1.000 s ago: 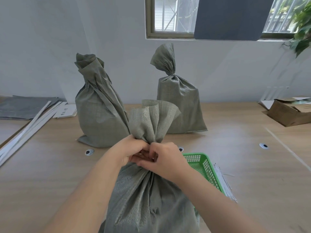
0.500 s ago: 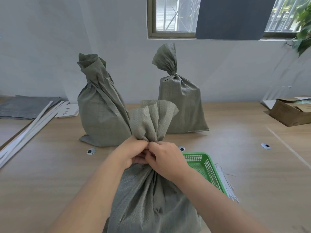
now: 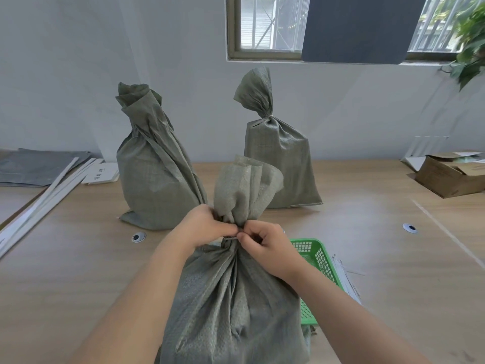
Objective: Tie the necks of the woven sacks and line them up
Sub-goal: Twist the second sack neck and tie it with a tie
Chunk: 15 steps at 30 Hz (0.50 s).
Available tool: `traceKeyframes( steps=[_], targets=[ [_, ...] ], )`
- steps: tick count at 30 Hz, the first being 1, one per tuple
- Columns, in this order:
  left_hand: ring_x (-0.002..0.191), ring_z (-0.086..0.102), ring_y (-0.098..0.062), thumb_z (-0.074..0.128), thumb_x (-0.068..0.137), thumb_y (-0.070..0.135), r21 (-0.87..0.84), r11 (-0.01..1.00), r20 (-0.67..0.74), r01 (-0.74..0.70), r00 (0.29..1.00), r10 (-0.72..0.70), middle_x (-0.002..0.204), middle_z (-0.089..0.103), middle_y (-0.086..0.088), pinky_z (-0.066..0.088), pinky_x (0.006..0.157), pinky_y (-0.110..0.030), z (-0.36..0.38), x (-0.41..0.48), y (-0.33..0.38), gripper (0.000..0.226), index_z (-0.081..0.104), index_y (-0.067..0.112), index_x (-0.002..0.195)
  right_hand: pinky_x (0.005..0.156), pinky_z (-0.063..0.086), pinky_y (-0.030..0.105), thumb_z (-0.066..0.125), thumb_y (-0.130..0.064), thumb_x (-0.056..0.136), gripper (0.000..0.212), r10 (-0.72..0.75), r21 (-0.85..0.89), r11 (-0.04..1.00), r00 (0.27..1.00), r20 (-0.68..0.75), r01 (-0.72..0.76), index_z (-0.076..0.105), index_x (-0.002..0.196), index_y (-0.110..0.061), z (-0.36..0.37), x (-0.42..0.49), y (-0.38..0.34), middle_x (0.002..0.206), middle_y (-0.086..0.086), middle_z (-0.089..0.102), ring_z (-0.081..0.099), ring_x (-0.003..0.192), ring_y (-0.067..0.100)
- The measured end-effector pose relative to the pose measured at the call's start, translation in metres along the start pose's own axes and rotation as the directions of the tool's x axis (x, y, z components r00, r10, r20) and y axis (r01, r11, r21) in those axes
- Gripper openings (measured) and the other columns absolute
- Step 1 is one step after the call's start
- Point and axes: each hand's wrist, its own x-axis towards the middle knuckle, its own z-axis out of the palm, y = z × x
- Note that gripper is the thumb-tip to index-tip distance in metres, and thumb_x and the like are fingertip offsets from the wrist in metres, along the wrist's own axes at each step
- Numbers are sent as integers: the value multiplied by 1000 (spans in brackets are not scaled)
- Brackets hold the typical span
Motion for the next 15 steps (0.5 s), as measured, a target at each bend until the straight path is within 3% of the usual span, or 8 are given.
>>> traceKeyframes(
  steps=[1, 4, 8, 11, 14, 15],
  targets=[
    [56, 54, -6, 78, 69, 20, -24, 999, 22, -37, 999, 37, 57, 61, 7, 44, 57, -22, 2, -1, 0, 11, 70, 14, 64, 55, 30, 18, 63, -10, 91, 36, 12, 21, 1000, 1000, 5, -12, 44, 62, -18, -2, 0, 0, 58, -11, 40, 37, 57, 3],
    [51, 51, -5, 65, 81, 4, -171, 981, 46, -90, 994, 99, 51, 55, 9, 40, 51, -19, 14, -6, -3, 28, 62, 17, 57, 56, 31, 18, 64, -10, 91, 37, 28, 35, 999, 999, 21, -29, 44, 62, -22, -5, 0, 0, 57, -15, 41, 38, 57, 1],
    [47, 43, -1, 58, 82, -7, -401, 911, 15, -97, 993, 113, 53, 51, 7, 35, 46, -17, 23, -2, -11, 29, 58, 15, 62, 56, 31, 22, 62, -10, 93, 34, 47, 58, 997, 995, 93, -53, 46, 63, -10, -13, -1, 1, 58, -8, 41, 36, 58, 3],
    [46, 37, -4, 57, 82, -10, -502, 862, 44, -66, 994, 102, 53, 47, 5, 28, 43, -17, 24, 1, -16, 29, 57, 13, 64, 58, 32, 27, 60, -13, 93, 33, 101, 164, 979, 985, 141, -124, 46, 65, -5, -17, 0, 5, 62, -3, 44, 37, 59, 10],
    [53, 40, -9, 58, 73, 0, -549, 836, 134, -14, 985, 105, 63, 56, -1, 28, 44, -19, 24, 3, -18, 8, 62, 5, 78, 53, 26, 27, 61, -15, 94, 34, 161, 210, 959, 975, 154, -191, 46, 66, -2, -19, 0, 8, 59, 4, 39, 31, 56, 14],
    [55, 43, -11, 57, 68, 4, -572, 820, 174, 4, 978, 116, 67, 58, -3, 29, 45, -20, 24, 3, -20, 20, 64, 1, 87, 53, 25, 28, 61, -15, 94, 34, 175, 224, 952, 971, 164, -209, 46, 66, -2, -20, 0, 9, 59, 7, 39, 31, 56, 16]
  ],
)
